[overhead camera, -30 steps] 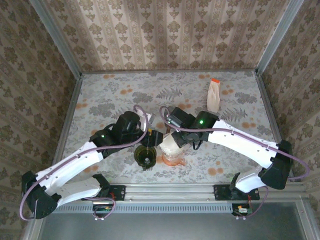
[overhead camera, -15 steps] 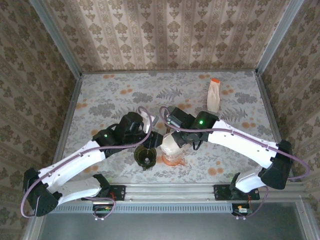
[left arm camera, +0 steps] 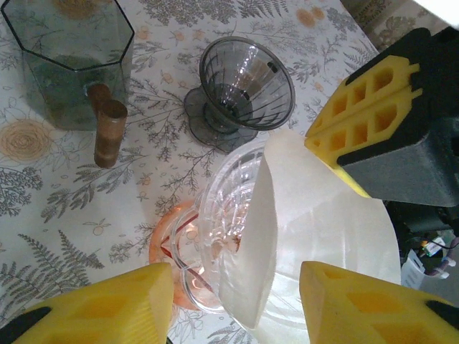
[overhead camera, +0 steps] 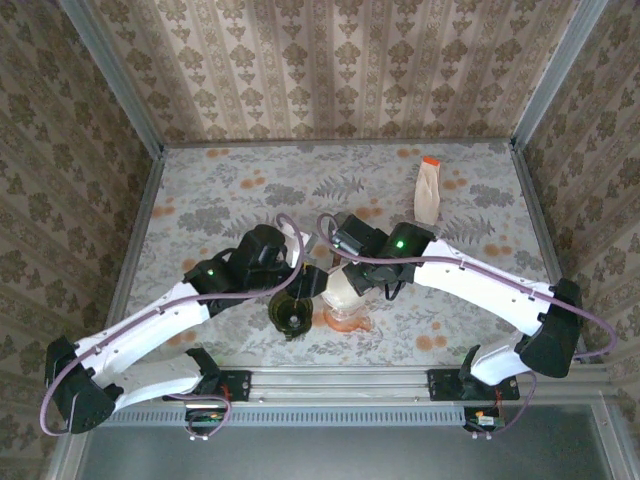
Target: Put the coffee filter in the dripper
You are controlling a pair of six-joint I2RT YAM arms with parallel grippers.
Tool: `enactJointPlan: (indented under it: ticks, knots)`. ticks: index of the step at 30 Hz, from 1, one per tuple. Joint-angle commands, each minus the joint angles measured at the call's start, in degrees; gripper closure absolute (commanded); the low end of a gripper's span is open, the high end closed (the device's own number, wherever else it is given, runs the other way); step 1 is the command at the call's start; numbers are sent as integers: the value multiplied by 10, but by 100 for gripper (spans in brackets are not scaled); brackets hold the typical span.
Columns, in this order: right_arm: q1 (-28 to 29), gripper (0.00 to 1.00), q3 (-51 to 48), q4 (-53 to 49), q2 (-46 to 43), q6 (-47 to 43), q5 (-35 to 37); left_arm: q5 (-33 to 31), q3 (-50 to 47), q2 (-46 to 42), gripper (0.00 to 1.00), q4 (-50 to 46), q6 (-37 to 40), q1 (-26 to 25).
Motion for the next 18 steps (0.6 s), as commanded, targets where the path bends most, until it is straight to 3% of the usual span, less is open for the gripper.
enactJointPlan:
  ticks: [1, 8, 18]
  knots:
    - [4, 100, 18, -21, 5, 4, 17, 9, 6, 6, 55, -9, 11, -9]
    - [4, 100, 18, -20, 5, 4, 17, 9, 4, 8, 55, -10, 14, -14]
    - [6, 100, 16, -17, 2, 7, 16, -3, 4, 18, 79, -11, 11, -15]
